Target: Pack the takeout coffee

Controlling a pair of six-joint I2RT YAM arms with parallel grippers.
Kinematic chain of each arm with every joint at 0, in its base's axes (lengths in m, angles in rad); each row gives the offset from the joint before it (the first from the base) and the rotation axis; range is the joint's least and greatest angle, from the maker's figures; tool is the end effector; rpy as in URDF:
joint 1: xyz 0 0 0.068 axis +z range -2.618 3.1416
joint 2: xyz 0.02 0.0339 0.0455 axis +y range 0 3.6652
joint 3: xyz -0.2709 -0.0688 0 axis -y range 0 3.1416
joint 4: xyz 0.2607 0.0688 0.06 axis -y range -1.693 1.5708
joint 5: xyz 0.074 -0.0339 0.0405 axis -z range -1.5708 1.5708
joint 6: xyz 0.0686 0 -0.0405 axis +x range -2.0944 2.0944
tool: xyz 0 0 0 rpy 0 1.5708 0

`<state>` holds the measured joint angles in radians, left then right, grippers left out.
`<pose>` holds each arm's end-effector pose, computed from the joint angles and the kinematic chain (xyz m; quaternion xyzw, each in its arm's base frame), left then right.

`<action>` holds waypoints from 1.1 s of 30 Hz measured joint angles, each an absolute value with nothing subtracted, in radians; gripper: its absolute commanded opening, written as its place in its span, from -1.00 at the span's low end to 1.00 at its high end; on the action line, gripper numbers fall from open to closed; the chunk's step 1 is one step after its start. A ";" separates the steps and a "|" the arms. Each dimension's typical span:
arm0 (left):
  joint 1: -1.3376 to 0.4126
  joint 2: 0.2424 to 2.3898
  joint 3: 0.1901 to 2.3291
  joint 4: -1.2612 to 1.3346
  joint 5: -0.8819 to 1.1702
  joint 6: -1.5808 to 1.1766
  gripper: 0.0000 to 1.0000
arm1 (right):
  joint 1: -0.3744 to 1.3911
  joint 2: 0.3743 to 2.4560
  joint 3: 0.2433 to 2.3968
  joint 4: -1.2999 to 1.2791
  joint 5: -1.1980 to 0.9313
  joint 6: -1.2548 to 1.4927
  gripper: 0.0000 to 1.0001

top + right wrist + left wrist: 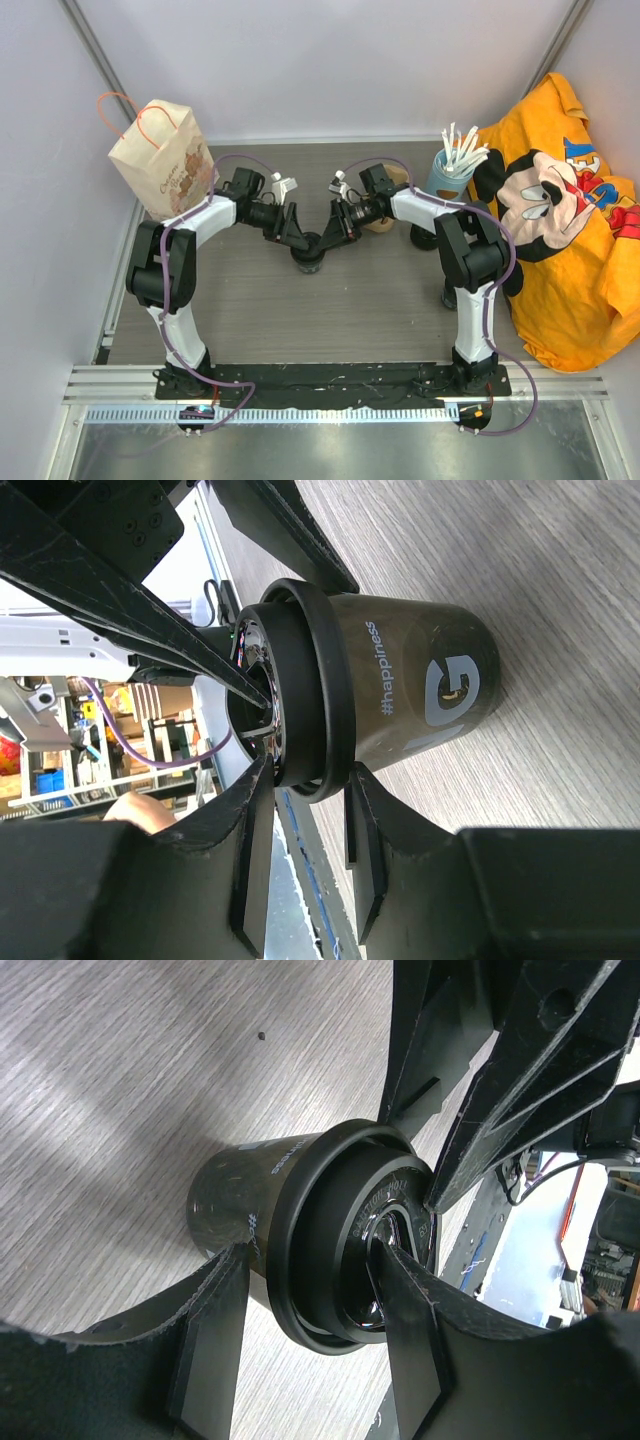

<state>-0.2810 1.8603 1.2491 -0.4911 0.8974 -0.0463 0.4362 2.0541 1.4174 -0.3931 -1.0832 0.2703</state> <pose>0.3675 -0.1619 0.1685 0.2026 0.8586 -0.4504 0.1376 0.3785 0.2433 0.1556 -0.2057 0.8115 0.5453 0.0430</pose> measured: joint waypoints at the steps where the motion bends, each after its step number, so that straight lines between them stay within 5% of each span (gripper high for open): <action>1: -0.281 1.860 1.249 -0.491 0.897 -0.046 -0.49 | 0.436 2.057 1.420 -0.393 -1.086 0.271 -0.48; 16: -0.276 1.860 1.254 -0.499 0.900 -0.038 0.21 | 0.436 2.069 1.435 -0.393 -1.095 0.273 -0.48; 33: -0.271 1.872 1.255 -0.513 0.917 0.002 0.43 | 0.438 2.078 1.457 -0.389 -1.094 0.256 -0.32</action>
